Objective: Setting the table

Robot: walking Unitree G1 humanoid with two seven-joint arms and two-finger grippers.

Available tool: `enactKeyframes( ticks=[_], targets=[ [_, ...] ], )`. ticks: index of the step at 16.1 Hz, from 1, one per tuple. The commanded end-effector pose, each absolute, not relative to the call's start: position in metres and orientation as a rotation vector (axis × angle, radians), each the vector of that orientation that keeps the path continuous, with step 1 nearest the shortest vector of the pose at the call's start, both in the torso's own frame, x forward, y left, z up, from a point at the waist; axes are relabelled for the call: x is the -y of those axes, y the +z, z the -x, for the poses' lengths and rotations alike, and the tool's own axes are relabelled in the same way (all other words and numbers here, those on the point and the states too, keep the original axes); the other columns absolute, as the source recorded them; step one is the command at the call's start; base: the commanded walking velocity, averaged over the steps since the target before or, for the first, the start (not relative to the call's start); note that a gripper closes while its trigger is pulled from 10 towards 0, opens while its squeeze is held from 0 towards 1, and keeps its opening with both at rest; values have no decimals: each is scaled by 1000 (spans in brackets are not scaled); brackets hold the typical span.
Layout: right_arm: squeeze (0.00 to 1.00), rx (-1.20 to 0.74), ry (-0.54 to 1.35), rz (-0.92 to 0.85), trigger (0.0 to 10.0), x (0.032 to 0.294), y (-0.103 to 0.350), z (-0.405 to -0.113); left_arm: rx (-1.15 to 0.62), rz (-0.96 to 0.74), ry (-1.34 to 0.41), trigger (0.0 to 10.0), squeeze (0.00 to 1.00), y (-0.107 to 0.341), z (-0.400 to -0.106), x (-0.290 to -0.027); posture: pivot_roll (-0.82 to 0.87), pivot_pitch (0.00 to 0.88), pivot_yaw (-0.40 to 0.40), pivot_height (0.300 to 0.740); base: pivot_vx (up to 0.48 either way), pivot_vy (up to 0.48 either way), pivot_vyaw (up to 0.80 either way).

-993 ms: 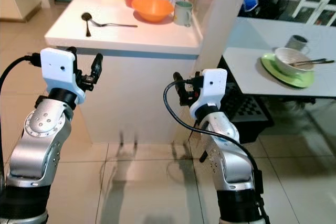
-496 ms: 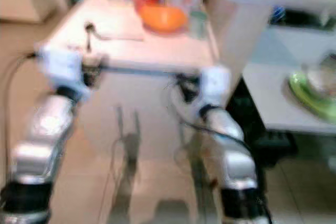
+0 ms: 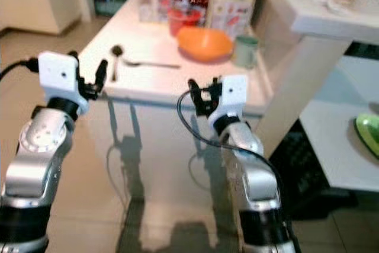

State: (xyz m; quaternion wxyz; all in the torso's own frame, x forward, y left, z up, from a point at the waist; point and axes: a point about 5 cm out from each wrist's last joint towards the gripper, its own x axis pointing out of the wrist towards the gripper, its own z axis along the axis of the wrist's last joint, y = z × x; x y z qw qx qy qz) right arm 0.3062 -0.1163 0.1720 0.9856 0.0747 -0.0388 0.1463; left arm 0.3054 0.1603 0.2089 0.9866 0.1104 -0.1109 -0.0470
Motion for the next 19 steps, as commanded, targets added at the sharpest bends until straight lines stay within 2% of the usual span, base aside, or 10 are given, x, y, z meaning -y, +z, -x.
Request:
enactKeyframes(
  ticks=[1,5,8,10,11,12,17,18,19],
  targets=[
    [0,91,278,-164,10000,122,177,-307,239,-234,-120,10000,0,213,-305,-154,60,0,-72,740,458,0,0],
    [0,92,273,-167,10000,124,178,-307,238,-239,-126,10000,0,213,-305,-155,57,0,-69,740,451,0,-800],
    [0,110,315,-88,10000,125,182,-309,236,-227,-130,10000,0,212,-306,-154,53,0,-66,740,408,0,0],
    [0,115,364,-65,10000,122,183,-309,234,-219,-127,10000,0,212,-306,-155,53,0,-66,740,0,0,0],
    [784,113,397,-40,10000,121,184,-309,234,-222,-126,10000,0,213,-305,-155,53,0,-66,740,0,0,0],
    [1000,115,475,50,10000,120,189,-313,243,-238,-158,10000,0,215,-304,-156,51,0,-70,740,0,0,0],
    [1000,109,547,234,10000,121,199,-337,232,-267,-322,10000,0,215,-298,-146,47,0,-70,740,0,0,0],
    [1000,75,599,366,10000,119,205,-357,212,-291,-422,10000,0,213,-292,-135,49,0,-70,740,0,0,0],
    [1000,64,610,393,10000,119,206,-361,208,-291,-437,10000,0,213,-291,-134,49,0,-69,740,0,0,0]
  ],
)
